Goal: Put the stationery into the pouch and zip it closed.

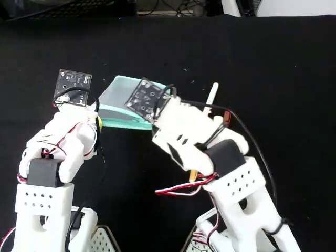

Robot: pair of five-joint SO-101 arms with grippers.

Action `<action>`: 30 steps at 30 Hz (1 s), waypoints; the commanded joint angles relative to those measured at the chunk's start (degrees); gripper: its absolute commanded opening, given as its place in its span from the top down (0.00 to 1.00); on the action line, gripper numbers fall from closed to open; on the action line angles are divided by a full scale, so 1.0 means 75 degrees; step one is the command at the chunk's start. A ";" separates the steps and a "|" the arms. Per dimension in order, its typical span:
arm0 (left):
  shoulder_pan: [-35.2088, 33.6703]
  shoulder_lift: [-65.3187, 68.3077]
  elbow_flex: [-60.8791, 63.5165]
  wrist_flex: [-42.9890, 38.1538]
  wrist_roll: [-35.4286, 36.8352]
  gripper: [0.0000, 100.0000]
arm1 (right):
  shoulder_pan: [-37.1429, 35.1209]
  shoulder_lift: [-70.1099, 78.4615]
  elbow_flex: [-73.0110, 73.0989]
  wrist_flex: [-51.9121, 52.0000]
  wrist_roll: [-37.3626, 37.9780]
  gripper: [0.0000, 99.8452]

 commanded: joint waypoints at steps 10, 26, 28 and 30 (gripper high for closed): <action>-0.0053 -0.0059 -0.1061 0.0738 0.0492 0.97 | -0.0082 -0.0264 -0.1061 -0.0363 -0.0821 0.99; -0.0979 0.0000 -0.3253 0.2555 -0.0129 0.97 | -0.0903 -0.0252 -0.1846 0.0363 -0.0797 0.99; -0.0979 0.0023 -0.3182 0.2508 -0.0129 0.97 | -0.0891 -0.0229 -0.1823 0.0352 -0.0797 0.99; -0.0979 0.0023 -0.3018 0.2485 -0.0129 0.97 | -0.0879 -0.0229 -0.1823 0.0352 -0.0797 0.99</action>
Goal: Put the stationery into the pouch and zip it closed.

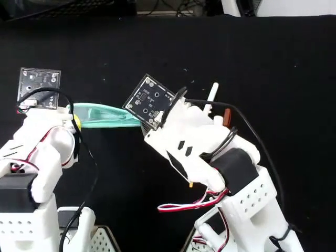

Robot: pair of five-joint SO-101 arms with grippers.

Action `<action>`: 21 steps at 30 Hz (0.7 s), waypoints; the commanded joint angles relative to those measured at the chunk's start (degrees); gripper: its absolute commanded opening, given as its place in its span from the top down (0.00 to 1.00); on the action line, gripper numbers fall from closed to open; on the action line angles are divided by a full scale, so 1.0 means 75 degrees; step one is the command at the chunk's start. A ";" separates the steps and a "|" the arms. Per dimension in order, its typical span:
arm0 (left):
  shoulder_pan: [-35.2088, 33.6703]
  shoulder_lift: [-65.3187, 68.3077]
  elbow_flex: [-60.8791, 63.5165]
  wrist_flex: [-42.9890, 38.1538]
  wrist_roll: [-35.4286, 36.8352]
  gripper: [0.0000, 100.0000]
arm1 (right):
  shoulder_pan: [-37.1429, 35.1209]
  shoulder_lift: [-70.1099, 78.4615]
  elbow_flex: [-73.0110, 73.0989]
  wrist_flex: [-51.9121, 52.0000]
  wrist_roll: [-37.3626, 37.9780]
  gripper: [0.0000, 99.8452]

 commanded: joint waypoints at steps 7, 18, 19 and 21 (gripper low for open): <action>-0.0123 0.0035 -0.0006 -0.0176 -0.0070 0.97 | -0.0035 -0.0158 -0.0322 0.0023 -0.0047 0.99; -0.0123 0.0035 0.0615 -0.0504 -0.0082 0.82 | -0.0035 -0.0170 0.0029 0.0023 0.0199 0.99; -0.0123 0.0035 0.0615 -0.0504 -0.0082 0.82 | -0.0035 -0.0170 0.0029 0.0023 0.0199 0.99; -0.0123 0.0035 0.0592 -0.0504 -0.0082 0.84 | -0.0035 -0.0170 0.0018 0.0023 0.0199 0.99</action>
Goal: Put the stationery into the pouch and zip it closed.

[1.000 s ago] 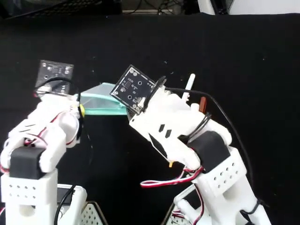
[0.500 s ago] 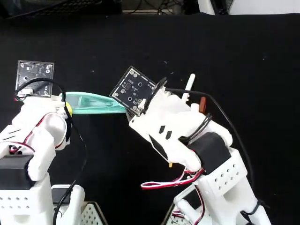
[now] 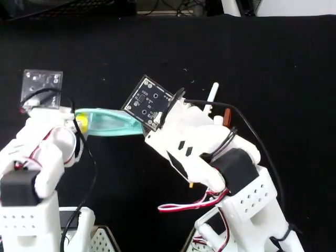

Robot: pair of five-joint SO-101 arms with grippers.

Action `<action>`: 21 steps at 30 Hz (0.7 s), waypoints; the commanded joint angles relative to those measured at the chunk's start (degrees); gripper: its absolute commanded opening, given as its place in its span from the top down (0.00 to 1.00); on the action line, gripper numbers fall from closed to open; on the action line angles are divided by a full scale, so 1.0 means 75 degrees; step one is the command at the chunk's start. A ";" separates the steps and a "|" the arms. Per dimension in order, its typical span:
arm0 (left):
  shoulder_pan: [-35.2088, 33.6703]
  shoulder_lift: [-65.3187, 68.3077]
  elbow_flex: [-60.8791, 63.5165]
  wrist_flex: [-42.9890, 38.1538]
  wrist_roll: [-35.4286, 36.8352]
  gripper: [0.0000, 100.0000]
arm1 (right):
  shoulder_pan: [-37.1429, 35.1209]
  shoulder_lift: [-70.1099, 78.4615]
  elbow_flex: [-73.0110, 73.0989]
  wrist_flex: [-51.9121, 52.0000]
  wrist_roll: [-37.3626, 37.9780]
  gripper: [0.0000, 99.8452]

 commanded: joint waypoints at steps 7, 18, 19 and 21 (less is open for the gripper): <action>-0.0100 -0.0012 -0.0041 -0.0141 -0.0059 0.96 | 0.0105 -0.0158 -0.0029 0.0023 0.0035 0.99; -0.0088 -0.0070 0.0615 -0.0539 -0.0035 0.97 | 0.1289 -0.0158 -0.0018 0.0023 0.0035 0.99; -0.0088 -0.0082 0.0756 -0.0668 -0.0035 0.97 | 0.1289 -0.0158 -0.0018 0.0023 0.0035 0.99; -0.0088 -0.0082 0.1061 -0.0867 -0.0035 0.97 | 0.1301 -0.0158 -0.0018 0.0023 0.0023 0.99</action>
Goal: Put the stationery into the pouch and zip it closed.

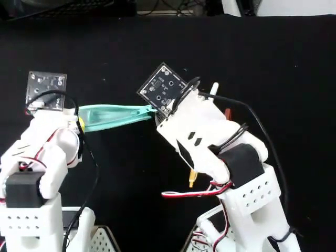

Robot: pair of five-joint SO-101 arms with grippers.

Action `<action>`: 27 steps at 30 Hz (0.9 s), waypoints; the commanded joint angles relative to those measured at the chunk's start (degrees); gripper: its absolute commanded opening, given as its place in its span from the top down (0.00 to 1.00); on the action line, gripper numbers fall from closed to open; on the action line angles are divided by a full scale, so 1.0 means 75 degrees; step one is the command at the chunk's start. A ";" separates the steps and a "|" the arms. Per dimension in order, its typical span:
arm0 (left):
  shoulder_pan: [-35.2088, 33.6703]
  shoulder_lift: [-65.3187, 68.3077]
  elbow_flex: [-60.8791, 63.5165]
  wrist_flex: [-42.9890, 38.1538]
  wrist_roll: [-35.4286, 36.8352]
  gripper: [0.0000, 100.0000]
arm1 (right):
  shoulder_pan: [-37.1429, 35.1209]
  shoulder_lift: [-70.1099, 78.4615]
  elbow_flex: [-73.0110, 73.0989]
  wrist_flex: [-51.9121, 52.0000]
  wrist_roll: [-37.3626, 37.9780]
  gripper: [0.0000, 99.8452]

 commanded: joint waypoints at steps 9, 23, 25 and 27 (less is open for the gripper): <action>-0.0088 0.0000 0.0733 -0.0703 -0.0035 0.97 | 0.0223 -0.0170 -0.0029 0.0082 -0.0012 0.98; -0.0088 0.0000 0.0756 -0.0738 0.0340 0.97 | -0.1500 -0.1389 -0.1002 0.2508 -0.0023 0.85; -0.0088 0.0000 0.0756 -0.0727 0.0340 0.97 | -0.1524 -0.1905 -0.1366 0.2919 -0.0023 0.87; -0.0088 0.0000 0.0756 -0.0715 0.0340 0.97 | -0.1477 -0.2385 -0.1682 0.3259 -0.0023 0.88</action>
